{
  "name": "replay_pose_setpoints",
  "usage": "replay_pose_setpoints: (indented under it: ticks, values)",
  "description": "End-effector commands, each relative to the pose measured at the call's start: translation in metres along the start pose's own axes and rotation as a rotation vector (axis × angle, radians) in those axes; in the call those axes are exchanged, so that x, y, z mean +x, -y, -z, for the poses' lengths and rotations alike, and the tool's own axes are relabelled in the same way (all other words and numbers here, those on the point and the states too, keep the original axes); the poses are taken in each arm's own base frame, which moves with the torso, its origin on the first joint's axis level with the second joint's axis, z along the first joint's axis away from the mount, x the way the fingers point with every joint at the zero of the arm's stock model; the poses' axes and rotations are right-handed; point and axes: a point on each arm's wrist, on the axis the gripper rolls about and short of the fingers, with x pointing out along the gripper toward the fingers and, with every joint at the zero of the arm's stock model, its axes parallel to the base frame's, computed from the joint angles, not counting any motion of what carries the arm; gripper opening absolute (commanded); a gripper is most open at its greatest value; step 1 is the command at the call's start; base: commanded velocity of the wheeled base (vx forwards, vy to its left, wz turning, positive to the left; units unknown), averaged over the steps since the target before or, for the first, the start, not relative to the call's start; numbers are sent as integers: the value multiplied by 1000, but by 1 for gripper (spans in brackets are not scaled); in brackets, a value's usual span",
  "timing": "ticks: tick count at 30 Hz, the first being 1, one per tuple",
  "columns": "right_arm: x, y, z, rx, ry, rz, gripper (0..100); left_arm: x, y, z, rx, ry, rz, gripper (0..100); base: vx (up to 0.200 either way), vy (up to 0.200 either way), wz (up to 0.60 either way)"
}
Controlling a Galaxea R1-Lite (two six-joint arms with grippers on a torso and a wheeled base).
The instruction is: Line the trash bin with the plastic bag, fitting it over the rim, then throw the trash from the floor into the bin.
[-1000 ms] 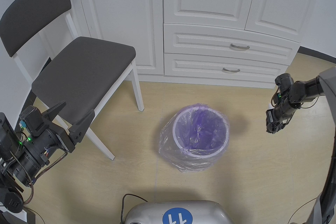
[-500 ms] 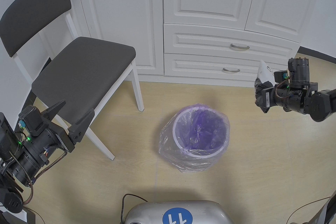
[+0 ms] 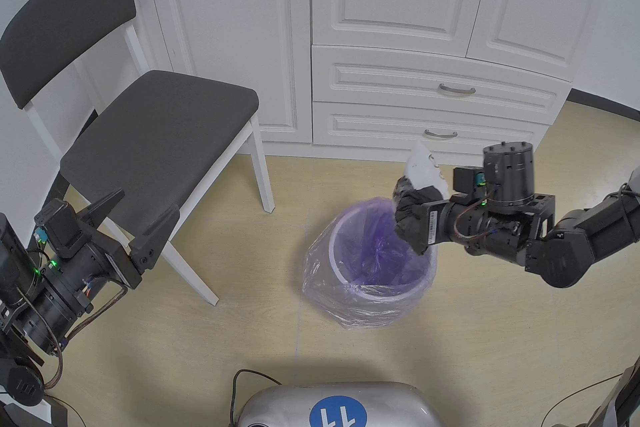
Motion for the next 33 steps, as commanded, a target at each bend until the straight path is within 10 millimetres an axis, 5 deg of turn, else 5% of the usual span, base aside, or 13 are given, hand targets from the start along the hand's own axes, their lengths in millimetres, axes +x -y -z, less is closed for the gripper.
replay_pose_setpoints:
  ticks: [1, 8, 20, 33]
  values:
    - [28, -32, -2, 165, -153, -75, 0, 1, 0, -1, -3, 3, 1, 100, 0, 0, 0]
    - [43, -21, -25, 401, -316, -132, 0, 2, 0, 4, -8, -20, 0, 100, 0, 0, 0]
    - [119, 33, 20, 498, -443, -76, 0, 4, 0, 8, -12, -40, 0, 100, 0, 0, 0]
    - [140, 46, 36, 520, -562, -11, 0, 4, 0, 8, -12, -38, 0, 100, 0, 0, 0]
